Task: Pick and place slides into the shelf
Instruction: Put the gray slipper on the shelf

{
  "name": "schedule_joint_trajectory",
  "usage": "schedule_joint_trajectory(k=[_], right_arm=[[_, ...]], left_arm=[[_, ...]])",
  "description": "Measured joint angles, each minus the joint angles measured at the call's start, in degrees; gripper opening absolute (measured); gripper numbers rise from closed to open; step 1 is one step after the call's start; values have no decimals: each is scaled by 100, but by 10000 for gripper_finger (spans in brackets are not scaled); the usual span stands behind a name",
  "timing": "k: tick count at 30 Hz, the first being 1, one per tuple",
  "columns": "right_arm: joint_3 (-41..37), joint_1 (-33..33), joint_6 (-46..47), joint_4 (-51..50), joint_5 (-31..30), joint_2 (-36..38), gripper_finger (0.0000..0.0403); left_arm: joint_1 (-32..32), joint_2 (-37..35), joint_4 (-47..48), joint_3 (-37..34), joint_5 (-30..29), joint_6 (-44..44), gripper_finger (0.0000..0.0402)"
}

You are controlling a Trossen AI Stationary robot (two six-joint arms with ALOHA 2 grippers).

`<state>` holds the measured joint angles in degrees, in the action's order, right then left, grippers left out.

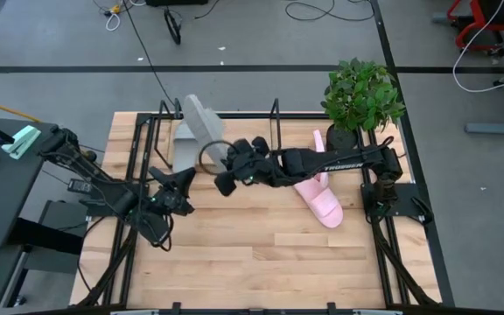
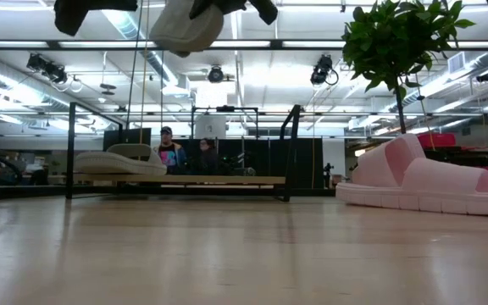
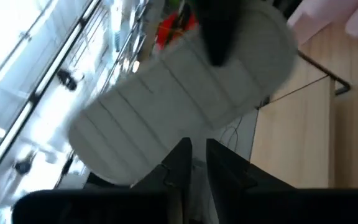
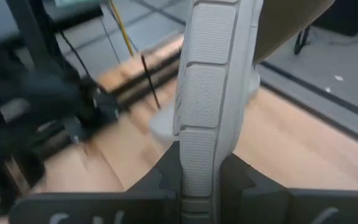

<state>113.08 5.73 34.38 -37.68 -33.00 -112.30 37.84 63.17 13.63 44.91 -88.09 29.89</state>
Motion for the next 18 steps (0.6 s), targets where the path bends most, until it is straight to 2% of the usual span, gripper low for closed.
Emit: schedule_joint_trajectory(k=[2, 6, 8, 10, 14, 18], right_arm=[[-2, 37, 43, -135, -92, -1, 55], [-2, 79, 42, -163, -157, -1, 55], [-2, 106, 13, -255, -165, -1, 55], [-2, 155, 3, -365, -206, -1, 55], [-2, 301, -1, -499, -548, -1, 55], [-2, 398, -108, -572, -906, -1, 55]], left_arm=[[-44, -69, 0, 183, 519, 445, 60], [-103, -266, 0, 666, 1924, 975, 75], [-210, -330, 51, 983, 2213, 1144, 83], [-360, -428, 334, 1331, 2236, 1181, 88], [-917, -617, 1156, 2291, 2471, 246, 88], [-1811, -655, 1979, 3362, 3497, -1385, 79]])
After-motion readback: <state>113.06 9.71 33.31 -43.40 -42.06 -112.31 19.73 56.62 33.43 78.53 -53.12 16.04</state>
